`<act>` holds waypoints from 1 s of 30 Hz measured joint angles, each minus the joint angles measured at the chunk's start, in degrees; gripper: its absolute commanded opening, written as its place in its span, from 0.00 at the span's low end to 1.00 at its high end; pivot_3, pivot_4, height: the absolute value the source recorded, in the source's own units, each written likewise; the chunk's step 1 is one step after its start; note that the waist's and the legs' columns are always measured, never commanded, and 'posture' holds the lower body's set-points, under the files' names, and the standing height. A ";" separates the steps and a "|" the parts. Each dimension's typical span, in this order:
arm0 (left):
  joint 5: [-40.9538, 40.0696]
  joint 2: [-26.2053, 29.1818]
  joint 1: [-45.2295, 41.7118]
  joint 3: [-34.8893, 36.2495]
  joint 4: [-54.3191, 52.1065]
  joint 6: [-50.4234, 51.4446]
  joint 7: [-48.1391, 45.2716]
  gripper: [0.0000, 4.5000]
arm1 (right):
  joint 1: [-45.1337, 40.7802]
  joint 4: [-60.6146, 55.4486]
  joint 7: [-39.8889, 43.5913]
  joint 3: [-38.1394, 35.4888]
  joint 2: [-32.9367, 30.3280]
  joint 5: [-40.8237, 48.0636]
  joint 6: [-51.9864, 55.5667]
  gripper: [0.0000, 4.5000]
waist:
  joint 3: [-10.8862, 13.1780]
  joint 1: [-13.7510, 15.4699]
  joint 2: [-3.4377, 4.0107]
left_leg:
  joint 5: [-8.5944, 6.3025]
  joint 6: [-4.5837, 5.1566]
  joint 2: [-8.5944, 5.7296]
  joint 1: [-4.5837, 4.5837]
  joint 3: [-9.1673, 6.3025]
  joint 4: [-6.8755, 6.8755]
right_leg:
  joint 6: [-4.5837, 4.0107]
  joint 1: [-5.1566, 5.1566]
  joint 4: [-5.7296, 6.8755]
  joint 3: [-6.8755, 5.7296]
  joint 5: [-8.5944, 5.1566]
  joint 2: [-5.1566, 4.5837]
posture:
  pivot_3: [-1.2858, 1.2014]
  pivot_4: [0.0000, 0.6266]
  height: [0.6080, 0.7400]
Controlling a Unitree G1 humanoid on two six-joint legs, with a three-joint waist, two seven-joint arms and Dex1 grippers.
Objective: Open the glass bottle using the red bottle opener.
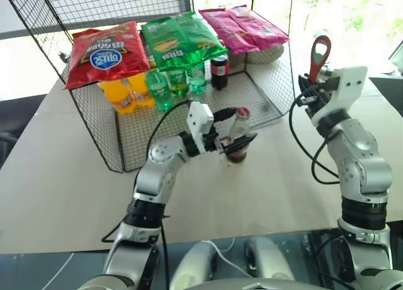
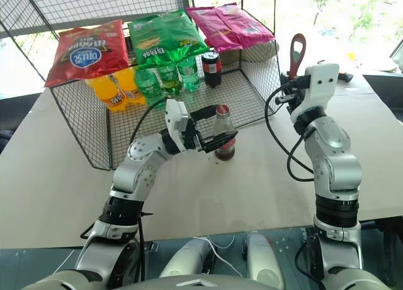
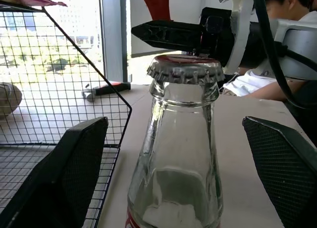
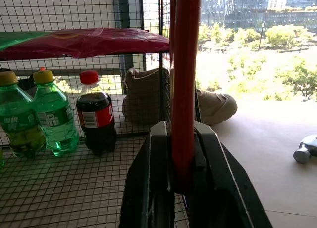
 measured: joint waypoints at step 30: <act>-0.05 2.43 -0.14 -1.30 1.72 -4.82 -0.47 0.26 | 12.40 0.29 5.44 23.90 -13.31 -35.96 -31.28 0.00 | -0.23 0.24 -0.16 | 0.00 -0.03 0.07 1.07 0.00 -0.10 | 0.07 1.09 -0.33 -0.07 -0.01 0.09 | 0.52 0.24 0.96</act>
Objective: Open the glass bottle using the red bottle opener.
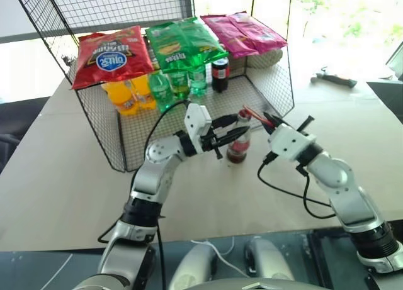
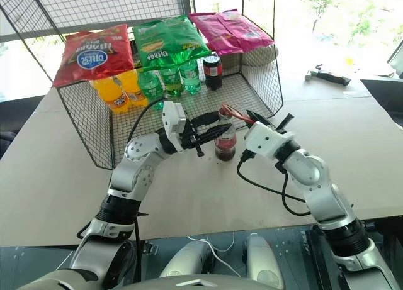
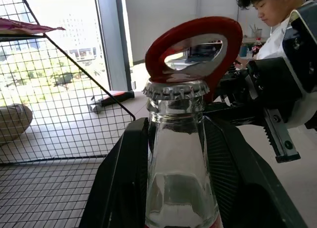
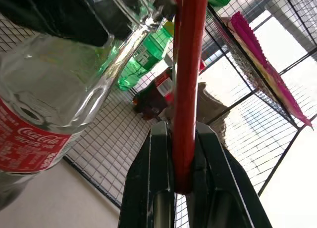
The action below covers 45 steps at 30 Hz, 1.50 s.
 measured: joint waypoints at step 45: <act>0.42 -1.02 -1.25 0.54 4.33 -1.71 0.34 0.26 | -8.58 25.50 -7.95 1.35 5.25 -8.94 -23.80 0.00 | -0.07 -0.14 0.00 | -0.07 0.11 0.32 0.91 0.00 -0.14 | 0.20 0.97 -0.27 0.07 -0.13 0.30 | 0.52 0.24 0.96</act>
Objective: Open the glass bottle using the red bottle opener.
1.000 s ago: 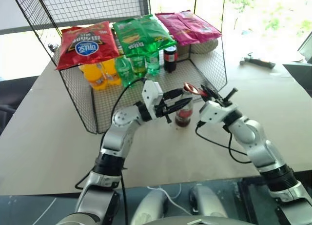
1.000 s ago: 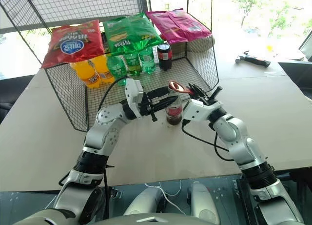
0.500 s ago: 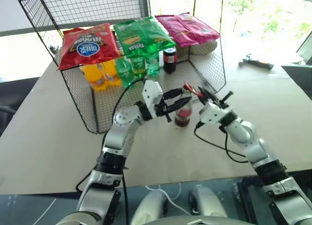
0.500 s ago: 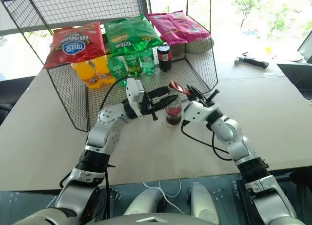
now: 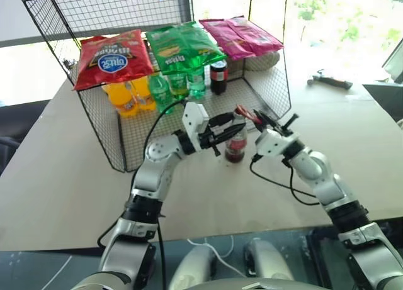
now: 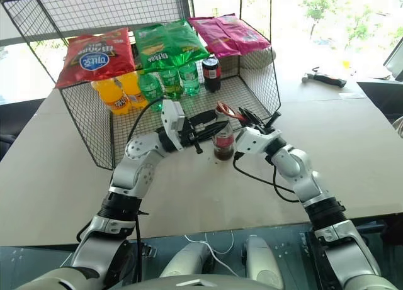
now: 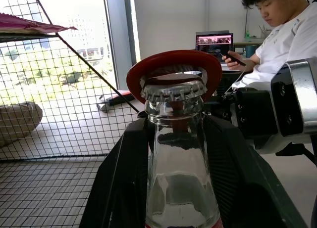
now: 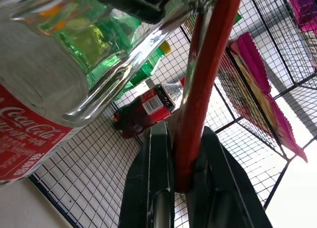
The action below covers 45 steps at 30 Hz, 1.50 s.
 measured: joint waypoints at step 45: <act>1.12 -0.74 -0.79 -2.39 -2.31 -0.21 0.54 0.26 | -11.55 2.10 -14.37 -1.11 -6.28 -13.66 -15.60 0.00 | 0.33 0.40 -0.05 | 0.12 -0.20 0.07 -0.16 -0.08 -0.89 | -0.26 -0.15 -0.85 0.07 0.13 0.01 | 0.52 0.24 0.96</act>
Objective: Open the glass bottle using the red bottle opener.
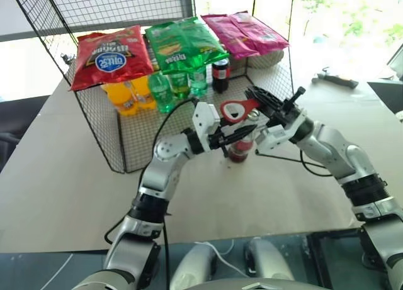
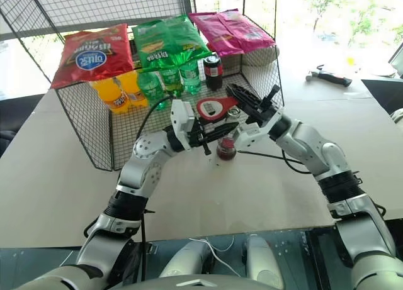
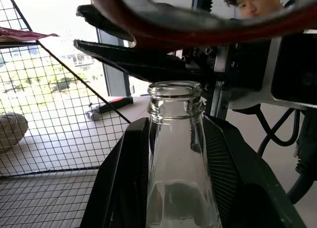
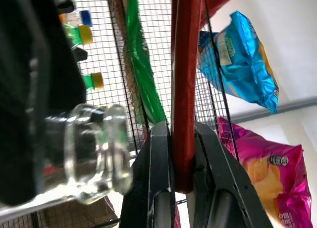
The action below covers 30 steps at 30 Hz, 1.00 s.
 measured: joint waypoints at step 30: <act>0.27 2.71 2.50 1.22 -1.76 3.12 3.02 0.57 | 8.24 -1.38 16.22 -5.59 9.16 28.41 15.64 0.00 | 0.08 -0.32 0.10 | -0.01 0.01 0.02 -0.17 0.02 -0.18 | -0.03 -0.33 -0.02 -0.04 0.02 0.02 | 0.52 0.24 0.96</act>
